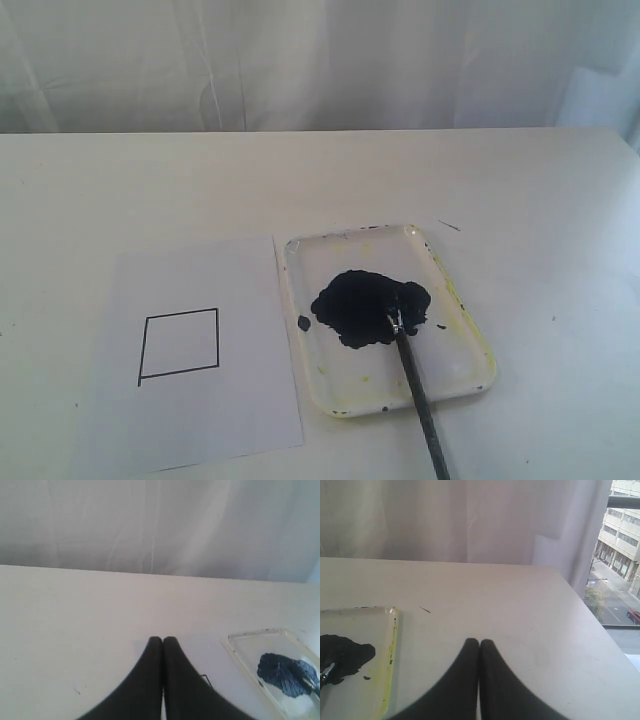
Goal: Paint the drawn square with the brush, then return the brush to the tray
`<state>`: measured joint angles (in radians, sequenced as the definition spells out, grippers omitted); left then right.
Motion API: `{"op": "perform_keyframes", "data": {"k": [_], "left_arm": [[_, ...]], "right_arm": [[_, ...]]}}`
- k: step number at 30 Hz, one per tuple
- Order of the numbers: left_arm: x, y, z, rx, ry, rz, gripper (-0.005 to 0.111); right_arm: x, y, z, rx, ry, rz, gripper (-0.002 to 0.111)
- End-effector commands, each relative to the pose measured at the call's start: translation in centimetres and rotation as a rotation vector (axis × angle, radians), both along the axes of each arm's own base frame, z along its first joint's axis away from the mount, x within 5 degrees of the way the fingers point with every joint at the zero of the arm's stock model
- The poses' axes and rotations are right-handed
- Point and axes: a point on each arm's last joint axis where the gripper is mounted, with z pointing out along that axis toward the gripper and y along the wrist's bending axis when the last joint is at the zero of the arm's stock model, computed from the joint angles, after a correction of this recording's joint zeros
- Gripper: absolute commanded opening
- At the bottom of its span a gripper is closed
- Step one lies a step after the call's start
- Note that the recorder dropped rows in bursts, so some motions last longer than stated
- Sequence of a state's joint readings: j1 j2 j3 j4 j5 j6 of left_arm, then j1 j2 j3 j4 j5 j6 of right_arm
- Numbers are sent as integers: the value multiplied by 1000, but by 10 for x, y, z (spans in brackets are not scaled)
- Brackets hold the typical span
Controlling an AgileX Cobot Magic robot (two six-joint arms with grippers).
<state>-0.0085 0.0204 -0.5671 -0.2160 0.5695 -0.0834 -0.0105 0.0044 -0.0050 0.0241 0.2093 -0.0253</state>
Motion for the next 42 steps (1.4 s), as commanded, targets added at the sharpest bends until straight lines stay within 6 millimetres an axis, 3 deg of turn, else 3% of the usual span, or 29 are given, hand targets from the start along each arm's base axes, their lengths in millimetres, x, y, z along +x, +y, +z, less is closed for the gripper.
{"op": "perform_keyframes", "data": {"k": [1, 4, 8, 16, 24, 33, 42], "left_arm": [[-10, -3, 30, 110, 82, -64, 0], [-7, -4, 50, 161, 145, -95, 0], [14, -6, 69, 180, 271, -125, 0], [80, -7, 80, 188, 520, -164, 0], [151, -10, 70, 311, 632, -275, 0], [224, -19, 26, 361, 759, -468, 1], [285, -25, -9, 324, 905, -586, 30]], "right_arm": [[0, 0, -1, 6, -8, 3, 0], [0, 0, -1, 6, -8, 3, 0], [0, 0, -1, 6, -8, 3, 0], [0, 0, -1, 6, -8, 3, 0], [0, 0, -1, 6, -8, 3, 0], [0, 0, -1, 6, -8, 3, 0], [0, 0, -1, 6, -8, 3, 0]]}}
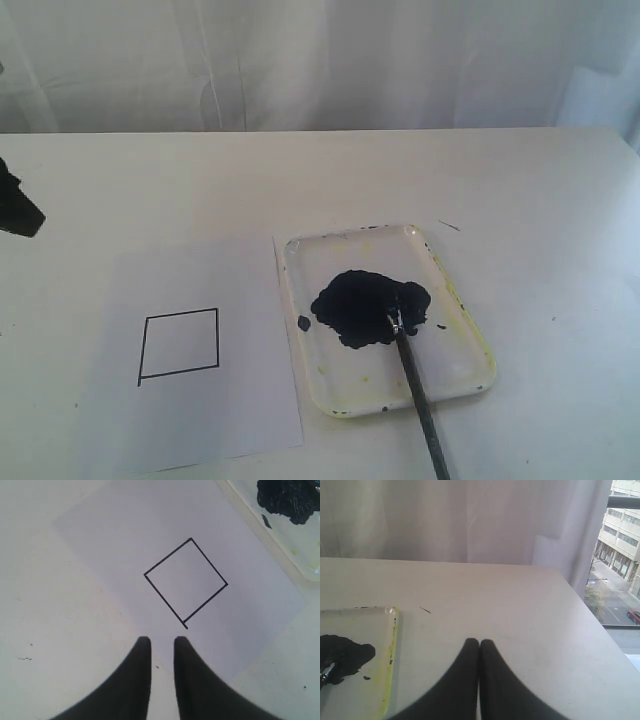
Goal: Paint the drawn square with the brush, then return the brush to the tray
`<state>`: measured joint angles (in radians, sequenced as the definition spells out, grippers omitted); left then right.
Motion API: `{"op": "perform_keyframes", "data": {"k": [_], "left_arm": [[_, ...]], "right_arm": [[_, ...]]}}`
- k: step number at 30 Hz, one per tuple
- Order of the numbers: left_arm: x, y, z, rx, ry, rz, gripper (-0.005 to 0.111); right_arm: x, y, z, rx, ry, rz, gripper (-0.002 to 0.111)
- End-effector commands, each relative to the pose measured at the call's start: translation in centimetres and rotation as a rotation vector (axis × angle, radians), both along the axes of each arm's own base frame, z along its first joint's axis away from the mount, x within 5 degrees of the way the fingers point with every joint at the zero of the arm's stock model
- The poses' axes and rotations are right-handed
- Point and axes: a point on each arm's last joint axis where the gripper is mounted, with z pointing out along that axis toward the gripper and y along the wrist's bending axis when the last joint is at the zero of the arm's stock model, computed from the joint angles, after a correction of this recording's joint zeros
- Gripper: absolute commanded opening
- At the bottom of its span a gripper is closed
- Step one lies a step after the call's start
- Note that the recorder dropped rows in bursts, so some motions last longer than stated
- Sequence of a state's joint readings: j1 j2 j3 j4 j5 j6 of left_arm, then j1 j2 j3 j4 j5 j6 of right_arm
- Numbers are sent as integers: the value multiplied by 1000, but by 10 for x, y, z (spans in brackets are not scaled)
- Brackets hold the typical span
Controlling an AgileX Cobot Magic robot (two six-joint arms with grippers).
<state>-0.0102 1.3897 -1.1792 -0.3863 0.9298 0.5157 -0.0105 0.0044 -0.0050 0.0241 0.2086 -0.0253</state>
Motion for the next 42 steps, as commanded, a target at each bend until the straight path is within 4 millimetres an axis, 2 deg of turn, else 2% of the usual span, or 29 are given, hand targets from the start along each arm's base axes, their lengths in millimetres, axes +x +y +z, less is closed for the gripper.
{"op": "perform_keyframes", "data": {"k": [1, 5, 8, 10, 13, 17, 23, 28, 32, 35, 42], "left_arm": [[26, -4, -8, -17, 42, -39, 33], [48, -3, -16, -14, 29, -16, 47], [60, -3, -25, -17, 29, 13, 64], [66, -2, -33, -11, 24, 10, 69], [73, -2, -43, 11, 6, -22, 68], [87, -6, -65, 18, 61, 107, 68], [89, -38, -83, 294, 39, 114, 68], [87, -66, -94, 205, 77, 110, 68], [93, -68, -103, 155, 102, 216, 68], [98, -69, -108, 151, 70, 207, 68], [109, -72, -123, 106, 59, 320, 68]], "right_arm": [[0, 0, -1, 6, -7, 3, 0], [0, 0, -1, 6, -7, 3, 0], [0, 0, -1, 6, -7, 3, 0], [0, 0, -1, 6, -7, 3, 0], [0, 0, -1, 6, -7, 3, 0], [0, 0, -1, 6, -7, 3, 0], [0, 0, -1, 6, -5, 3, 0], [0, 0, -1, 6, -5, 3, 0], [0, 0, -1, 6, 1, 3, 0], [0, 0, -1, 6, 1, 3, 0], [0, 0, -1, 6, 1, 3, 0]]}}
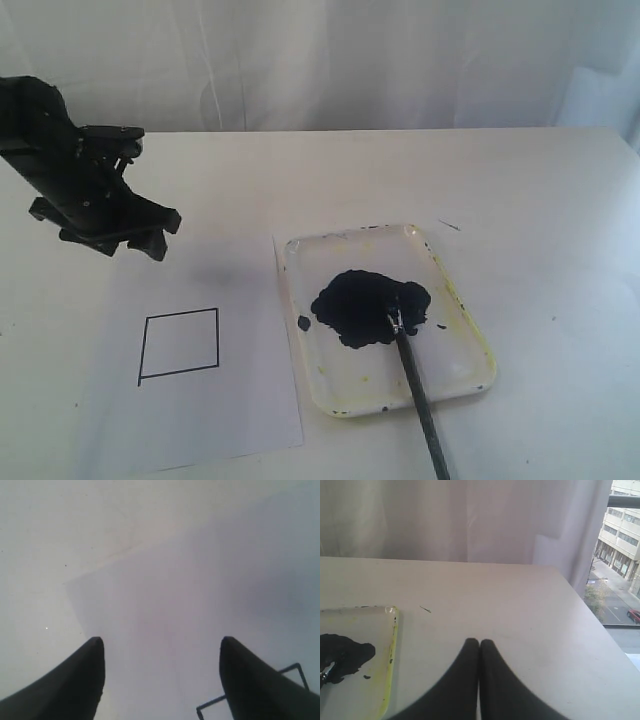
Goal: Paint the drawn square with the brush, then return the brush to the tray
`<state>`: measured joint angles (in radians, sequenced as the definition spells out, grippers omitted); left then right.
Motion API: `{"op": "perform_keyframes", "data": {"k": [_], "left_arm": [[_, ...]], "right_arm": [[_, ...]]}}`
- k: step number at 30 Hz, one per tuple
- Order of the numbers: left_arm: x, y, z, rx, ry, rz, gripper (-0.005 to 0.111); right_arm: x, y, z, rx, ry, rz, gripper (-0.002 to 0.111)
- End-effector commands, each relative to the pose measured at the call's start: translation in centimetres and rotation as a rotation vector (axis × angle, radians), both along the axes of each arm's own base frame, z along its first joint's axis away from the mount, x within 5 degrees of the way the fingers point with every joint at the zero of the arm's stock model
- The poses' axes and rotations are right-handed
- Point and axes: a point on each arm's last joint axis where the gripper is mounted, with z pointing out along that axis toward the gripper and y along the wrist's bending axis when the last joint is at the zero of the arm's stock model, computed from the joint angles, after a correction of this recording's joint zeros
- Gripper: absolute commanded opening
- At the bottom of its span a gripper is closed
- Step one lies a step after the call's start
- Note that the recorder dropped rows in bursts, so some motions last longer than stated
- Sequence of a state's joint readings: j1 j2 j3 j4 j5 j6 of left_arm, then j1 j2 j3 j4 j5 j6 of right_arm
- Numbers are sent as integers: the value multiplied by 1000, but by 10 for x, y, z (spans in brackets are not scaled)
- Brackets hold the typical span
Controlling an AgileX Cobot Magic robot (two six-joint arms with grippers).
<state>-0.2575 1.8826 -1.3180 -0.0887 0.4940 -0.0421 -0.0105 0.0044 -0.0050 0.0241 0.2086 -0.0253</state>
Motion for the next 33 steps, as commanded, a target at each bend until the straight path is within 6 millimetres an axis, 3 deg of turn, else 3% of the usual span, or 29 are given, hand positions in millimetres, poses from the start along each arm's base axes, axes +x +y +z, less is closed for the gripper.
{"op": "perform_keyframes", "data": {"k": [1, 4, 8, 13, 19, 26, 33], "left_arm": [[3, -5, -4, -12, -12, 23, 68], [3, -6, -4, 30, -30, 22, 68], [5, 3, -4, 59, -31, 199, 68], [6, 3, -4, 31, -27, 279, 68], [9, 1, -4, -8, -50, 300, 68], [13, -1, -31, 29, 4, 279, 68], [17, -6, -33, 2, -42, 270, 68]], "right_arm": [[0, 0, -1, 6, 1, 3, 0], [0, 0, -1, 6, 1, 3, 0], [0, 0, -1, 6, 1, 3, 0], [0, 0, -1, 6, 1, 3, 0], [0, 0, -1, 8, 0, 3, 0], [0, 0, -1, 8, 0, 3, 0], [0, 0, -1, 8, 0, 3, 0]]}}
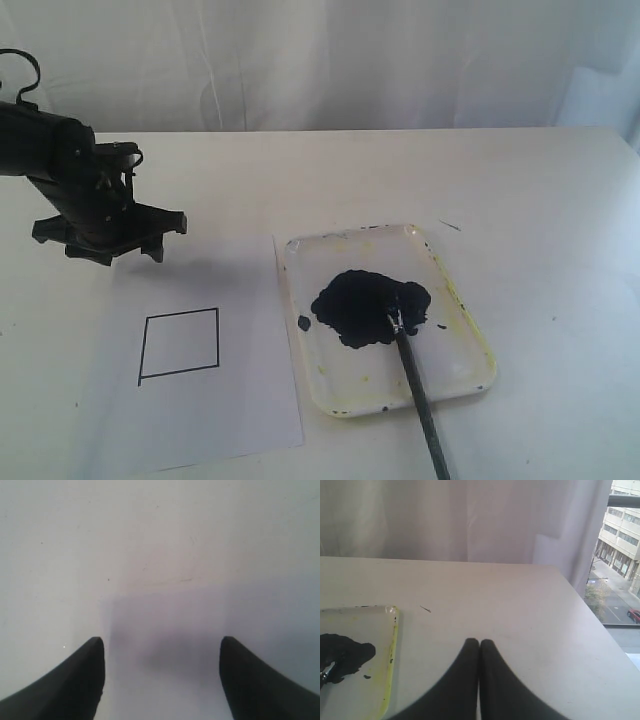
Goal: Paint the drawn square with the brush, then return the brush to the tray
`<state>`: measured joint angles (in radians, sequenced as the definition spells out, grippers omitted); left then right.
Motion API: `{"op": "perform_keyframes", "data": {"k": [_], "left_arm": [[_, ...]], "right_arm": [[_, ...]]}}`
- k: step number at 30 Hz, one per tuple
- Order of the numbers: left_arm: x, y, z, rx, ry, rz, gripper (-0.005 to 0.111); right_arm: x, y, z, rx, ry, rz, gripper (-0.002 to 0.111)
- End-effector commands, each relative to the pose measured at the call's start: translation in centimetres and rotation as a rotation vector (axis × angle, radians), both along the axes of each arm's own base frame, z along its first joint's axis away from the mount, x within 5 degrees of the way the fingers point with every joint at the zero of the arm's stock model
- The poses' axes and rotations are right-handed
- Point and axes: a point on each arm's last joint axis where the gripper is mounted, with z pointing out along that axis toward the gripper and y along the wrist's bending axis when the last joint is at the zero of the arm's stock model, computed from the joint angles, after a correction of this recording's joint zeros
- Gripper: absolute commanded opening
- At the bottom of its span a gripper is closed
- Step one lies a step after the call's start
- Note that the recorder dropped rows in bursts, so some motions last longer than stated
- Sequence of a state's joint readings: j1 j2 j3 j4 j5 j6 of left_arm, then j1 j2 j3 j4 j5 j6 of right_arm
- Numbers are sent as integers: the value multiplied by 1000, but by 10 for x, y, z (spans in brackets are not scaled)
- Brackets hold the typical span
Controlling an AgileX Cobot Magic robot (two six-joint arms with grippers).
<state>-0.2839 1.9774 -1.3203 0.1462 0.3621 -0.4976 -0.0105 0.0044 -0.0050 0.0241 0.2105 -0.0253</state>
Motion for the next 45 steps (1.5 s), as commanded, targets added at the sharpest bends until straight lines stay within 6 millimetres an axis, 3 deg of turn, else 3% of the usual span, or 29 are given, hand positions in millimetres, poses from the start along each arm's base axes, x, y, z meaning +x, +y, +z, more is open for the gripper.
{"op": "perform_keyframes", "data": {"k": [1, 13, 23, 28, 39, 45], "left_arm": [[1, -4, 0, -14, -23, -4, 68], [5, -5, -21, -2, 5, -12, 68], [4, -4, -22, 6, 19, -13, 68], [2, -4, -23, 12, 36, -12, 68], [2, -3, -23, 29, 42, -22, 68], [2, -3, -23, 29, 42, -22, 68]], "right_arm": [[0, 0, -1, 21, -2, 1, 0], [0, 0, -1, 30, -9, 0, 0], [0, 0, 13, 75, -156, -2, 0], [0, 0, 18, 193, -204, -6, 0], [-24, 2, 91, 273, -134, 5, 0], [-14, 3, 123, 230, 79, -6, 0]]}}
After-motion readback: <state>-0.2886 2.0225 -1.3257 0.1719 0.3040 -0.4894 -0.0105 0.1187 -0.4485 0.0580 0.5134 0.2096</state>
